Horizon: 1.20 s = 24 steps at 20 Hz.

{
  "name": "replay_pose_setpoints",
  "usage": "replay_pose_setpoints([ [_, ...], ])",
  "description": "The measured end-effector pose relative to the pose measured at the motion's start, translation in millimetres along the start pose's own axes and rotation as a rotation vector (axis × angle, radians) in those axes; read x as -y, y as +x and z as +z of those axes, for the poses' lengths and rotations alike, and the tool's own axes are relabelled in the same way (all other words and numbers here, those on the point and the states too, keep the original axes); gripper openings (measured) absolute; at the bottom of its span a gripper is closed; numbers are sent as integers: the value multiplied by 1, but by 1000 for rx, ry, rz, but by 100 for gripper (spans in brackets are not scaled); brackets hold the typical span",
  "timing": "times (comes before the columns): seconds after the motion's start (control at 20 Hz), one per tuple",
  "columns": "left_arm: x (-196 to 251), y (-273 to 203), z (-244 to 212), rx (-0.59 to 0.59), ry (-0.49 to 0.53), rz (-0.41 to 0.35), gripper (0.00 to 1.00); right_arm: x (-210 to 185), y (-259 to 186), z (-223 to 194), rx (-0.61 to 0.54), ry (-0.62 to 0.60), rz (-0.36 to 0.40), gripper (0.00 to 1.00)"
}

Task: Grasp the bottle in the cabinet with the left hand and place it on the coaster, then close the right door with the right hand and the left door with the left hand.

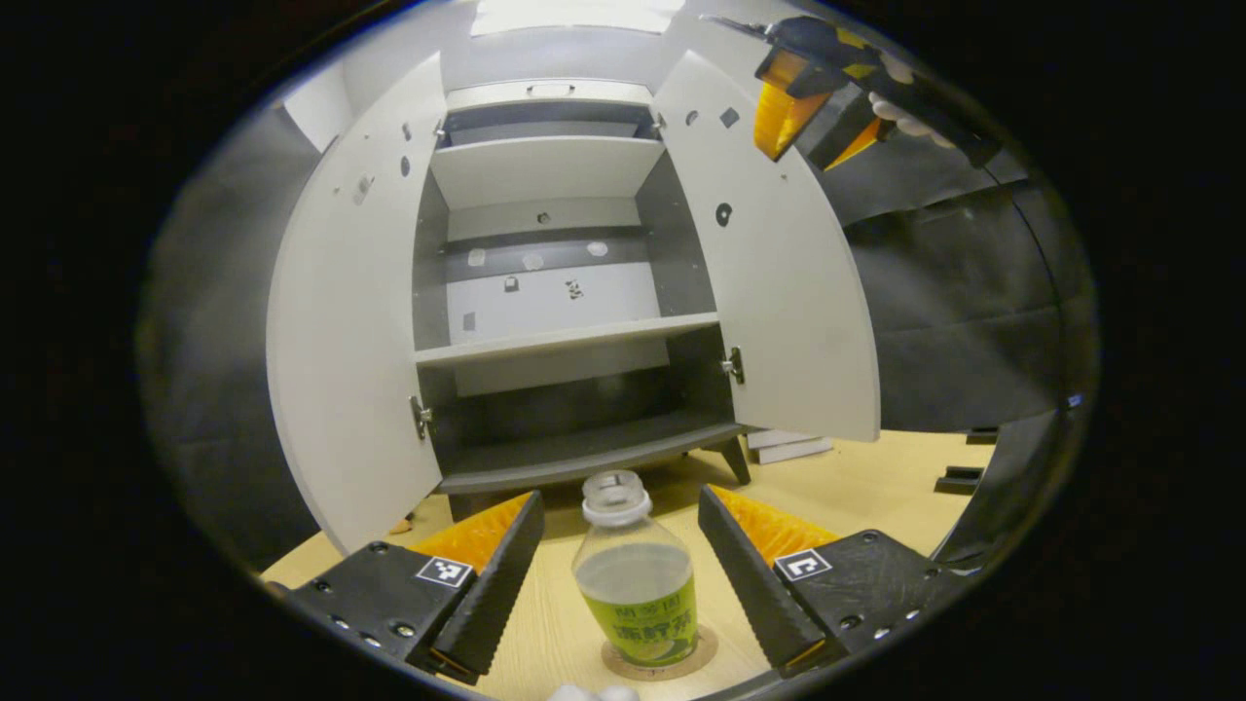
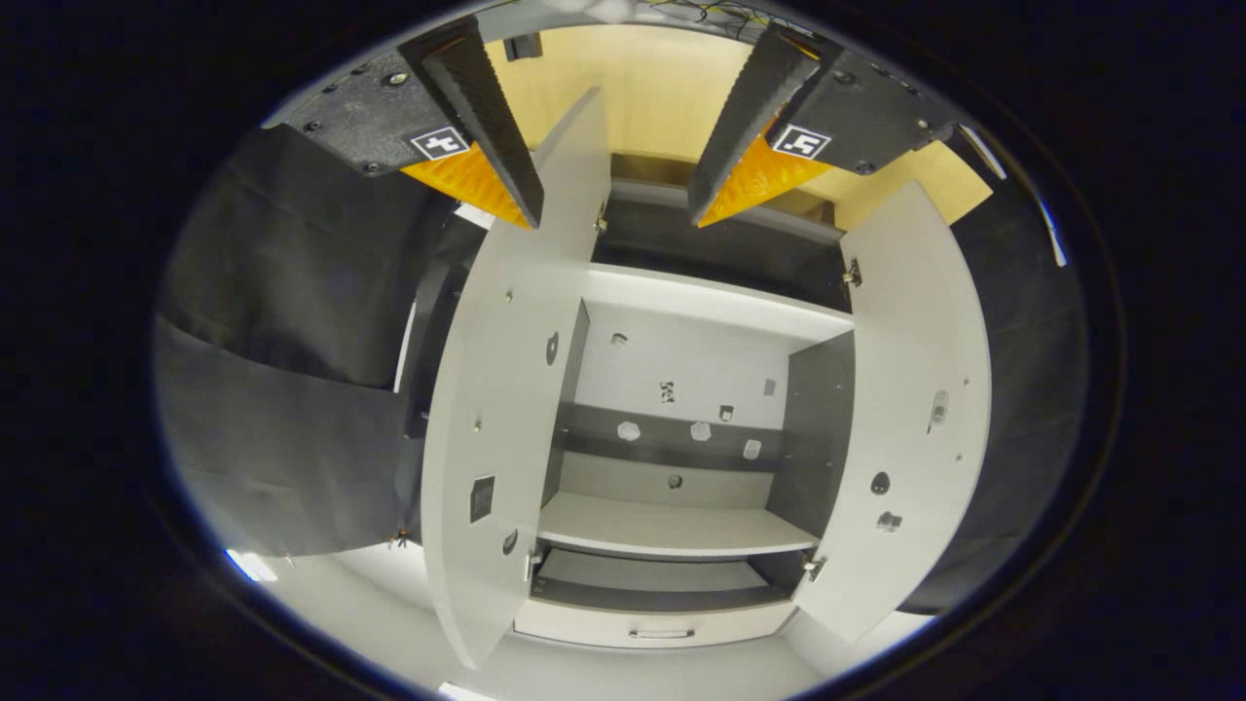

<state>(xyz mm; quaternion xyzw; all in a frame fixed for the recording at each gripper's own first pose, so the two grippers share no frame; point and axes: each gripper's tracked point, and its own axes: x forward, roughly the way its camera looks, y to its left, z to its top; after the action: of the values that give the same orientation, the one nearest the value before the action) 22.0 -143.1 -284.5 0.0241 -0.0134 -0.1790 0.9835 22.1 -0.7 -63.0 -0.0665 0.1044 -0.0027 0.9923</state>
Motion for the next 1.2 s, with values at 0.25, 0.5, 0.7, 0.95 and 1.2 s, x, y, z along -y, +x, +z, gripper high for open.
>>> replay_pose_setpoints([
  [0.25, -16, -2, 52, -36, -67, -10, 97, 6, -7, 16, 63, 21, -7, 98],
  [0.5, -55, -15, 116, -38, -87, 66, 96, 9, -17, 38, 145, 56, -2, 98],
  [0.7, -90, -30, 164, -51, -46, 140, 97, 13, -27, 54, 217, 94, -4, 98],
  [0.95, -133, -66, 217, -35, -26, 237, 97, 30, -37, 55, 260, 134, -42, 98],
  [1.2, -160, -104, 228, -51, -52, 290, 97, 68, -43, 42, 254, 160, -129, 97],
])
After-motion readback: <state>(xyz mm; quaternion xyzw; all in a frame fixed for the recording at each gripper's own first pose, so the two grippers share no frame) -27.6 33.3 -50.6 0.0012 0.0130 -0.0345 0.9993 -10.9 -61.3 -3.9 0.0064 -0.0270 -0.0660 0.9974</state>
